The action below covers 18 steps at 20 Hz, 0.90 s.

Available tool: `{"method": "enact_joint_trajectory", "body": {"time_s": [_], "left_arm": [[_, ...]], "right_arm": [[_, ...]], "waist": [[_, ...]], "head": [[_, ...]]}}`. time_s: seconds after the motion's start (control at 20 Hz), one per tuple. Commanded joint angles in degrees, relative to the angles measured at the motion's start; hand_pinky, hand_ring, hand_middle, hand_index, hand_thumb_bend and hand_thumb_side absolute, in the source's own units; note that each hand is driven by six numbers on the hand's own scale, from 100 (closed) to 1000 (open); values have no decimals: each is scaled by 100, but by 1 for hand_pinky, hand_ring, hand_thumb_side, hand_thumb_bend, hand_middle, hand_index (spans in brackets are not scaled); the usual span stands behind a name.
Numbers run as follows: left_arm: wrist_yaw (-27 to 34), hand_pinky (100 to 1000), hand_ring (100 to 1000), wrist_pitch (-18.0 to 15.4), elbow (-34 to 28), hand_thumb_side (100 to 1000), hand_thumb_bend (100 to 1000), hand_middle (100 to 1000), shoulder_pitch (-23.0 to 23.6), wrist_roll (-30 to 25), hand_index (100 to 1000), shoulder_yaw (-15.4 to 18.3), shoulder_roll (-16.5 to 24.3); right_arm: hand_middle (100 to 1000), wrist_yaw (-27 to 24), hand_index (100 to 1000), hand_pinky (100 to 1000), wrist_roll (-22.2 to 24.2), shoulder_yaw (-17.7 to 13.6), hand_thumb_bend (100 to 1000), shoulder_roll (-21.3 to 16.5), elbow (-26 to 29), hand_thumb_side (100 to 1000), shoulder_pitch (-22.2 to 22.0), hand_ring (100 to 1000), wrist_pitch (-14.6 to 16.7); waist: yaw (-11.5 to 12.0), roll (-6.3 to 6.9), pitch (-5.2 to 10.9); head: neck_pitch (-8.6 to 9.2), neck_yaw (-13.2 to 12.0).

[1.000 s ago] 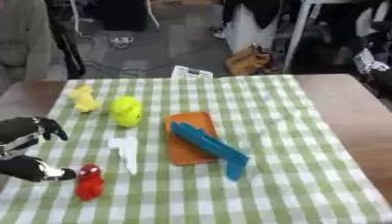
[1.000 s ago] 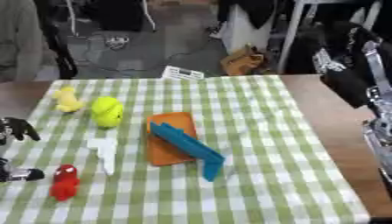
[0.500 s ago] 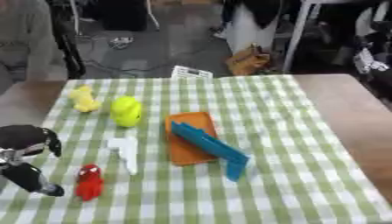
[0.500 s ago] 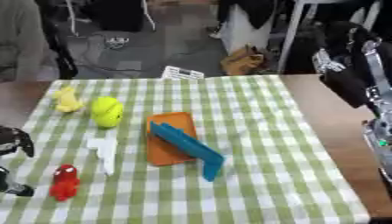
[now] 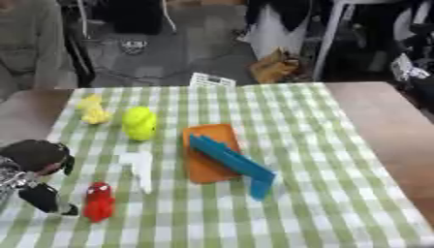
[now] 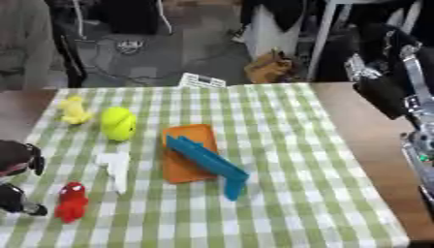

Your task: Pick up objects on the table and place them in the box.

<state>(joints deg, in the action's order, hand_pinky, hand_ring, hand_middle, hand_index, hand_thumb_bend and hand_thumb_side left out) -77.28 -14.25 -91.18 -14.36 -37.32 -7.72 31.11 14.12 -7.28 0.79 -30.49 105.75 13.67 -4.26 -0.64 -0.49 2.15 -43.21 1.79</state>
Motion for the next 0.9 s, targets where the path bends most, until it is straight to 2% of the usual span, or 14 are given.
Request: {"method": "enact_joint_trajectory", "body": {"time_s": [0.05,0.25,0.55,0.75,0.9], "left_arm": [[-158,569,627,-31,50,586,1000,633,-99,147,713,-20,46],[0,562,628,-106,281,588,1000,640,-128,69,725,-66,-27],[482,556,671,-83,576,580,1000,724,-160,-46,775,-43,-162],[809,560,707,-92,683,534,981,780,-168,-6,834,-41,-239],[972,569,726,-95,723,512,968,790,-175,62,860,-41,-268]], "right_arm": [[629,29,875,356,14,-18,357,-84,22,631,101,558,14],[629,28,875,356,19,-13,358,-83,24,631,105,558,15],[629,28,874,356,24,-9,359,-82,26,631,109,558,14],[629,28,874,356,29,-6,359,-80,28,632,113,558,15],[629,30,874,356,31,-5,360,-80,28,631,113,558,15]], "waist": [[2,-1,3],[2,-5,5],[12,-16,1],[18,-21,0],[20,-24,0]], "head": [[37,6],[39,5],[36,19],[38,28],[39,34]]}}
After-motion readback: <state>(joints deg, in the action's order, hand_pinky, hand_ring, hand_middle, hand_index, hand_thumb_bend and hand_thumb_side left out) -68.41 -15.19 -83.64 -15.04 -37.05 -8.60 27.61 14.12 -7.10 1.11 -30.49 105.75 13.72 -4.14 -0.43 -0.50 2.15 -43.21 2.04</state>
